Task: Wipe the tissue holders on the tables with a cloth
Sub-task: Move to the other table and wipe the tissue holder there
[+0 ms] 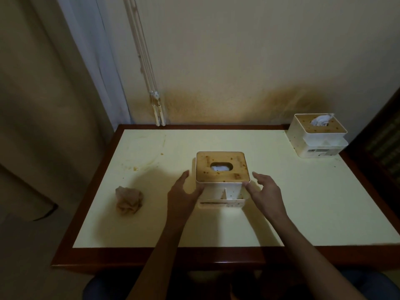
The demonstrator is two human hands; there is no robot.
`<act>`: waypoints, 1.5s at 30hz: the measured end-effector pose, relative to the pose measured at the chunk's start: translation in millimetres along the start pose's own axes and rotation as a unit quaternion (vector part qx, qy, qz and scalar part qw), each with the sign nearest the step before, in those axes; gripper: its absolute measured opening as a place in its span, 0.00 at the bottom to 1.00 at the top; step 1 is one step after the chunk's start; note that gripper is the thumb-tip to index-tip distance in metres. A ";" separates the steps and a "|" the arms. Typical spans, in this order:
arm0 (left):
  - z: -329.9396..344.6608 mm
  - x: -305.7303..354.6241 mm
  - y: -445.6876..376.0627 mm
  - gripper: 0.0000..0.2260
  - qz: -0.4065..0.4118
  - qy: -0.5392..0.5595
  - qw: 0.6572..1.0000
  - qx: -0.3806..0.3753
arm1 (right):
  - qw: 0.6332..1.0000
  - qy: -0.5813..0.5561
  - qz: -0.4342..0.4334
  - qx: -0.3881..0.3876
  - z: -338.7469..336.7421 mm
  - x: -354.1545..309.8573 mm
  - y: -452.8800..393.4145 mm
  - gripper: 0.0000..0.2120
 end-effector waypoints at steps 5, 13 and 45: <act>-77.1 -42.8 -22.0 0.24 -0.009 -0.143 0.986 0.088 | 0.997 0.064 -0.052 -0.008 -0.3 -17.6 -2.2 0.34; -120.9 -118.7 -37.6 0.32 -0.050 -0.239 0.970 -0.007 | 0.956 0.174 -0.157 -0.175 28.8 -44.9 -40.1 0.49; -86.0 -51.4 -37.7 0.15 0.030 0.058 0.997 0.041 | 0.940 0.117 -0.148 -0.284 25.4 -35.6 -55.2 0.58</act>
Point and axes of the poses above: each hand's wrist, its own y-axis away from the middle knuckle, its own z-axis out of the palm, x = y × z, the point moved 4 cm from there along -y, towards the middle knuckle, and after that the axes turned 7 degrees about x, right-handed, at the moved point
